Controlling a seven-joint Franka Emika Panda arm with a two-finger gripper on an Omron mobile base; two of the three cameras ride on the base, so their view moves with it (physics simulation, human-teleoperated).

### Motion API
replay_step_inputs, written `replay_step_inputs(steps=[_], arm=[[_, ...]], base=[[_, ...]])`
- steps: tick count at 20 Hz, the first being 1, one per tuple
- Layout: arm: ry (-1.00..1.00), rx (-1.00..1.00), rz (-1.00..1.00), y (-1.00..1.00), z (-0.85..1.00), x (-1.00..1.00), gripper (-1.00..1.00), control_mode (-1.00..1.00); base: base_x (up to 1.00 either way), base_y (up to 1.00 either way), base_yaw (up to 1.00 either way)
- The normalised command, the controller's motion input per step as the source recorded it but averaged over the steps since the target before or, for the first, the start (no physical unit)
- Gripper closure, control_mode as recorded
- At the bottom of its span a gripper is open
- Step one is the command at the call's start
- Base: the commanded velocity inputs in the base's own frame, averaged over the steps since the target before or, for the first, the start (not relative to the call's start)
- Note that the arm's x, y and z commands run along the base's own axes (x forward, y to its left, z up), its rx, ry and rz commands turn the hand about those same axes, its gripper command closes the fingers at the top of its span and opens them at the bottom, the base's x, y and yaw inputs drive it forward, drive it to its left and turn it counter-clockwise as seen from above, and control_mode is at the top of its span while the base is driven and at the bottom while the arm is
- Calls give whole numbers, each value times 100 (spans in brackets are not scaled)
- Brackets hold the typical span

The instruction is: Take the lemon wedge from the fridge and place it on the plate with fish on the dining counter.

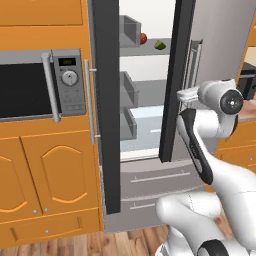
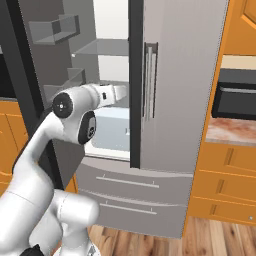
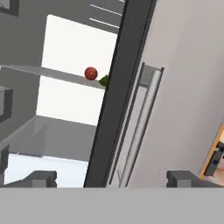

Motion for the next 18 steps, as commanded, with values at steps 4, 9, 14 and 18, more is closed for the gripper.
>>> replay_step_inputs(steps=[4, 9, 14, 18], arm=[[13, 34, 6, -93, 8, 9, -100, -100], [49, 41, 0, -68, 22, 34, -100, -100], [50, 2, 0, 0, 0, 58, -100, -100], [-1, 0, 0, 0, -19, 4, -100, -100]], base=[[0, 0, 0], [0, 0, 0], [0, 0, 0], [0, 0, 0]])
